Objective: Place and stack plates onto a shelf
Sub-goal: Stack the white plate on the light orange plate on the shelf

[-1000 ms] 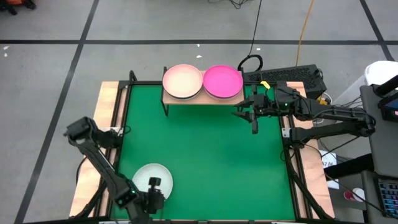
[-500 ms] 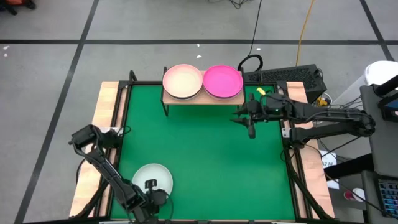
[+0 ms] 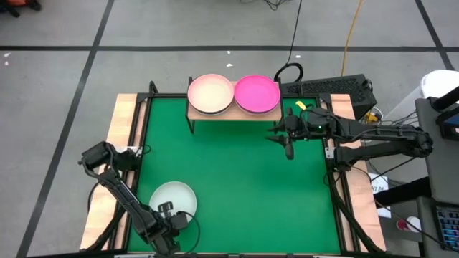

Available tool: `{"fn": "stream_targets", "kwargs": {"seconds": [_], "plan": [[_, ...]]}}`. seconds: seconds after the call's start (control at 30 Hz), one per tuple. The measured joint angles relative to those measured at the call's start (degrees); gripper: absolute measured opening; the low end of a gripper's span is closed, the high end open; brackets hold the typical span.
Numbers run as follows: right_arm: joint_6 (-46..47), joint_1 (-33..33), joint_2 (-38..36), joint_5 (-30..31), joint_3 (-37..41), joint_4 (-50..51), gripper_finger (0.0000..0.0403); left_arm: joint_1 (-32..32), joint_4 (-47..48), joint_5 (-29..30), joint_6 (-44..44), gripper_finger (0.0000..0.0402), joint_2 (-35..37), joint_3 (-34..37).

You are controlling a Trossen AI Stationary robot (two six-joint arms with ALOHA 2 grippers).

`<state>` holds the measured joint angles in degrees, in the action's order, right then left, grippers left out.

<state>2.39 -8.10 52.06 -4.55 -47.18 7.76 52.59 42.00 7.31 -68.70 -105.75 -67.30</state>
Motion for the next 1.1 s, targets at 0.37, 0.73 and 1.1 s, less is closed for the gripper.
{"fn": "stream_targets", "kwargs": {"seconds": [0.37, 0.73, 1.1], "plan": [[0.61, 0.02, 0.00, 0.00, 0.00, -1.93, 0.0121, -1.53, 20.78, 7.84, 7.81, 0.0010, 8.20, -7.72], [4.72, 0.22, 0.00, 0.00, 0.00, -4.99, 0.0121, -19.63, 44.38, 36.21, 46.50, 0.0010, 16.00, -25.10], [4.40, 0.79, 0.04, 0.11, 0.00, -9.79, 0.0121, -62.36, 22.28, 17.78, 88.87, 0.0010, 22.04, -26.98]]}}
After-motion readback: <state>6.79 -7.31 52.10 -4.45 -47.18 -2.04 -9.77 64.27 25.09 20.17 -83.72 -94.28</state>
